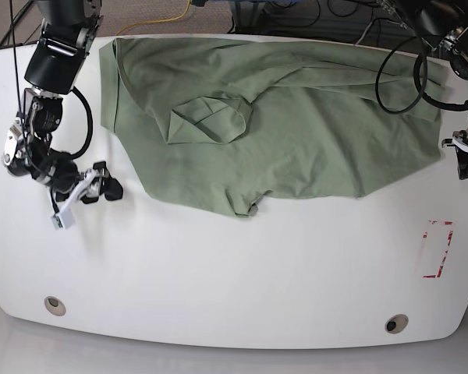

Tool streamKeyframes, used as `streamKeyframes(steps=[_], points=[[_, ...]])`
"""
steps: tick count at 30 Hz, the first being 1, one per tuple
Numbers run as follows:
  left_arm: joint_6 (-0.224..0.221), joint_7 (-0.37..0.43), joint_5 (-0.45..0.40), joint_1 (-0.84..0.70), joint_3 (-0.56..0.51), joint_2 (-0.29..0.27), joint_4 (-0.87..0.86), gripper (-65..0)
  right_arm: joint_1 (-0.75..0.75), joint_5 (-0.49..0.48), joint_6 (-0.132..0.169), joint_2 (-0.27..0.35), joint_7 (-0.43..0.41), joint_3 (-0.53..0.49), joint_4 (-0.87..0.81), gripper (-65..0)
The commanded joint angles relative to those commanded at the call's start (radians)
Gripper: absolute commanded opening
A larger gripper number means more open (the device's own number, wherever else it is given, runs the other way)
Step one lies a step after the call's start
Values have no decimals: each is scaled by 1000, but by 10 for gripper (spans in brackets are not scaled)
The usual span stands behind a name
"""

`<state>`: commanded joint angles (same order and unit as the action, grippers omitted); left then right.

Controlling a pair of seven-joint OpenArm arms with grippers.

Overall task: Layout the t-shirt on the table in an organized manner, then fold the t-shirt properly
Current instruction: 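Drag the shirt's side edge outward and down with the right gripper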

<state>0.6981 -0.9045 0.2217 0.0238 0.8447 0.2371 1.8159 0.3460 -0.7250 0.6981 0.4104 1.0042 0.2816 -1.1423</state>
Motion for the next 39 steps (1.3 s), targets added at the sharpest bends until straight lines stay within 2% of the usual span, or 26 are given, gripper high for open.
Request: streamKeyframes(steps=[3, 7, 18, 24, 25, 27, 30, 31, 32, 39], points=[[0, 0, 0, 2, 2, 2, -2, -331, 29, 0, 0, 3, -78, -91, 91, -230], [0, 0, 0, -3, 3, 2, -2, -331, 46, -2, 0, -11, -118, -150, 164, -231], [0, 0, 0, -3, 34, 5, -77, -332, 48, 0, 0, -112, -118, -169, 176, -233], [0, 0, 0, -3, 35, 5, -78, -332, 51, 0, 0, -149, -118, -222, 173, -238], [0, 0, 0, -3, 34, 5, -84, -332, 52, 0, 0, -155, -118, -226, 173, -250], [0, 0, 0, -3, 32, 5, -109, -332, 55, 0, 0, -163, -118, -229, 172, -341], [0, 0, -3, 3, 32, 5, -169, -332, 69, 0, 0, -167, -118, -230, 173, -563], [0, 0, -15, 3, 32, 5, -192, -332, 71, 0, 0, -170, -118, -230, 173, -617], [0, 0, -26, 5, 31, 5, -210, -332, 72, 0, 0, -170, -118, -230, 172, -637], [0, 5, -121, 75, 40, 5, -371, -332, 80, 0, 0, -169, -115, -236, 117, -625]])
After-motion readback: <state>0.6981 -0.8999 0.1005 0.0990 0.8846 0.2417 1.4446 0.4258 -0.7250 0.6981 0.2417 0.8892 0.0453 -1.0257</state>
